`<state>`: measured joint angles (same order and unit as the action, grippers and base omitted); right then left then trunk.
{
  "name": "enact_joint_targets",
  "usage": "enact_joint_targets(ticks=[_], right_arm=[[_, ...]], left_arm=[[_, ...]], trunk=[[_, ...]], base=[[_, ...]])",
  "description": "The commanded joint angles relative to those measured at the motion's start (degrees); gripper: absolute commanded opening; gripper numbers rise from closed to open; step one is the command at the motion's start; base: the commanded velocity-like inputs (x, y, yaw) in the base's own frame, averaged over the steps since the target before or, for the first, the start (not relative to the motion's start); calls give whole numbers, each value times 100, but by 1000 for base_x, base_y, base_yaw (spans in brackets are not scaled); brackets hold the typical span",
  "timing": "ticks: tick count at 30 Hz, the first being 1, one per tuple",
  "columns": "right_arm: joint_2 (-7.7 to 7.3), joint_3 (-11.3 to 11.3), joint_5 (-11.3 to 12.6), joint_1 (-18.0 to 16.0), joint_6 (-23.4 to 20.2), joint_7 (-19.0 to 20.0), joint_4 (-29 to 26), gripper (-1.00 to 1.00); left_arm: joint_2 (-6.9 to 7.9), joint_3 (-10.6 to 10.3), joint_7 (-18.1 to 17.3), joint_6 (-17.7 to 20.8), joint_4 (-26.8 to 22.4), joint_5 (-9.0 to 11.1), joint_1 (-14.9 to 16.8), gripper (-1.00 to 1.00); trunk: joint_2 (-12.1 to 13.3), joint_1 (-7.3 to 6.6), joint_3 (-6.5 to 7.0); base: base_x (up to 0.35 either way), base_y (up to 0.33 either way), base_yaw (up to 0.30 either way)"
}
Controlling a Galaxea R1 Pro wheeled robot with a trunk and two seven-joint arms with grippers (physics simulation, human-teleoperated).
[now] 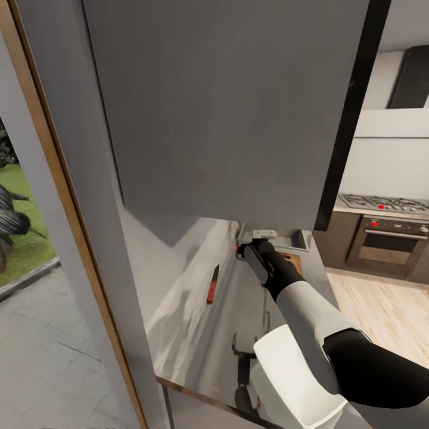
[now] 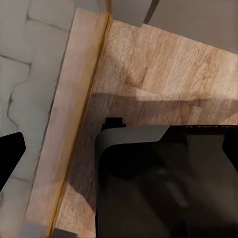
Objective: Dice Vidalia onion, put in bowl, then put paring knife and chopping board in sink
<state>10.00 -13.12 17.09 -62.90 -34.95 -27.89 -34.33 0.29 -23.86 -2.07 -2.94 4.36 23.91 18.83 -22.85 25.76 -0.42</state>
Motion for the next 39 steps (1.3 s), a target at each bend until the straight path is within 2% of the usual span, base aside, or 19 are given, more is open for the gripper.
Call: enact_joint_targets(ticks=[1,39], right_arm=[[0,-17,49,-3,-12,-50,-3,100],[0,-24,52,-9,-143,-110,-10,100]], left_arm=[[-3,-48,-22,-31,21,53,6,100],[15,-48,-15,-31,21,53,-1,100]], trunk=[[-6,2,-12],[-6,2,-37]], base=[[0,0,0],[0,0,0]])
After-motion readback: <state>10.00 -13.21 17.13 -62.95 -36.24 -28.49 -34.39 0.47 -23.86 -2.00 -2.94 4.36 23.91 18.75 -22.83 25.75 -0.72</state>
